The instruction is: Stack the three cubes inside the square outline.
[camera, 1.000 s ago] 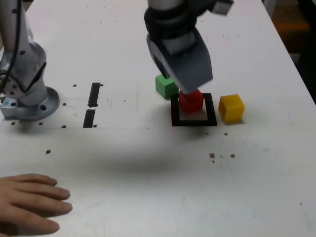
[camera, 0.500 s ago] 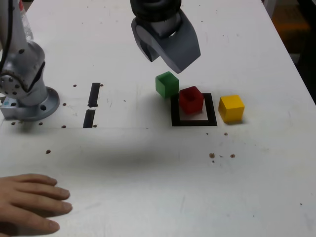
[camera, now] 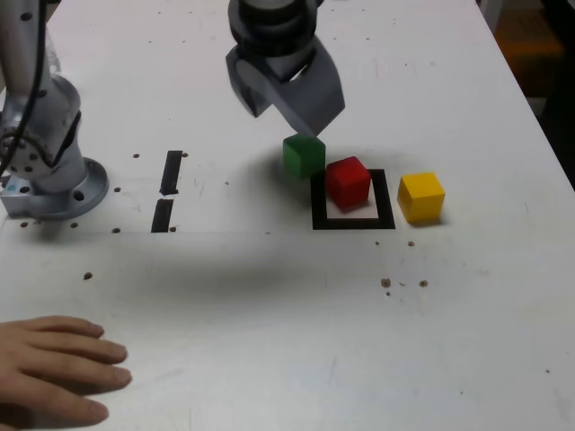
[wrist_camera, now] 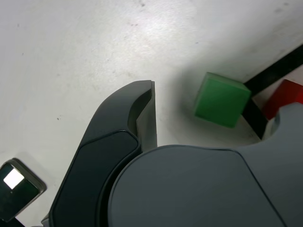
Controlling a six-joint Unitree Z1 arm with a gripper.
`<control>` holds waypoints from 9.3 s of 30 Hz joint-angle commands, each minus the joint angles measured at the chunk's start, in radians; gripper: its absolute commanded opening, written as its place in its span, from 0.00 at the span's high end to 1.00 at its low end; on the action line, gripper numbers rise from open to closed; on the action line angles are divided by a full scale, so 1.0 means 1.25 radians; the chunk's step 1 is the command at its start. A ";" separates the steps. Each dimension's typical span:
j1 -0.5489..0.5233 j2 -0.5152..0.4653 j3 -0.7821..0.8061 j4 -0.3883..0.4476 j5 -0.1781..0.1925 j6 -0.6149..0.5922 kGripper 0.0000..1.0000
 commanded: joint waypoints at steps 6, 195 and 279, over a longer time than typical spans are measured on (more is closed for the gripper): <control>0.006 0.014 0.034 -0.037 0.002 -0.035 0.03; -0.084 0.108 -0.286 0.128 -0.138 -0.036 0.90; -0.042 0.133 -0.156 0.000 -0.158 -0.042 0.15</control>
